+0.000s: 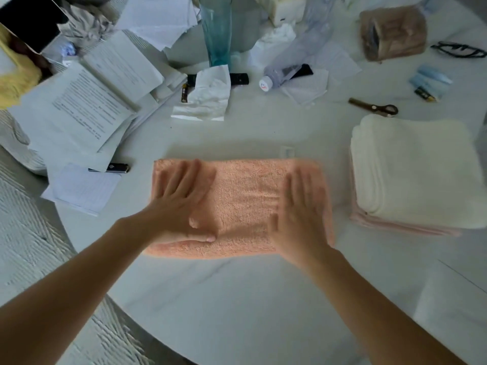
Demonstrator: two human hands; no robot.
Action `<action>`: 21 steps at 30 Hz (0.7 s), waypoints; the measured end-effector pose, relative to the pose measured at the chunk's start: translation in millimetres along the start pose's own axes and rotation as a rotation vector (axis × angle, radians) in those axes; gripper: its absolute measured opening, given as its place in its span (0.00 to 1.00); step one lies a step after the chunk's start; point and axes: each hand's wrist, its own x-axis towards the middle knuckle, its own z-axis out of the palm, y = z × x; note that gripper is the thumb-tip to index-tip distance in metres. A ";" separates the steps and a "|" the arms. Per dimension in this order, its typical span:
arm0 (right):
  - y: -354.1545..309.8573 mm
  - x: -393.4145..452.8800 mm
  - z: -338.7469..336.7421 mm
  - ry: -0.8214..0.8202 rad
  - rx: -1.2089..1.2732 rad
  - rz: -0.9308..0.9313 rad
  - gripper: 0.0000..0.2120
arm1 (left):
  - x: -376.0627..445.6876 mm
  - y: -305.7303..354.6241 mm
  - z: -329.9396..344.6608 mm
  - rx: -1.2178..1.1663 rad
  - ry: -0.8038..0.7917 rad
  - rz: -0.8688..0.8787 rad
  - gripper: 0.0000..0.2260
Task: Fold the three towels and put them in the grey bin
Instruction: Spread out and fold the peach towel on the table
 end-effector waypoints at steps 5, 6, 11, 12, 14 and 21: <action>-32.7 36.3 14.0 0.054 0.039 -0.205 0.33 | 9.1 42.0 19.2 -0.030 0.272 -0.007 0.29; -19.7 36.5 18.2 0.047 -0.015 -0.171 0.34 | 6.8 37.1 24.1 0.010 0.278 -0.088 0.31; 48.8 23.1 17.8 -0.004 -0.029 0.160 0.36 | -8.6 -13.3 20.9 -0.140 0.255 -0.478 0.35; 45.6 22.7 15.9 0.003 0.000 0.208 0.36 | -7.9 -13.3 20.7 -0.136 0.248 -0.486 0.34; 8.9 22.3 11.7 0.063 0.083 0.204 0.36 | -5.2 -4.5 22.0 -0.142 0.254 -0.504 0.32; -92.5 -20.5 41.7 0.053 0.103 -0.155 0.33 | -17.2 -4.4 28.8 -0.223 0.302 -0.534 0.28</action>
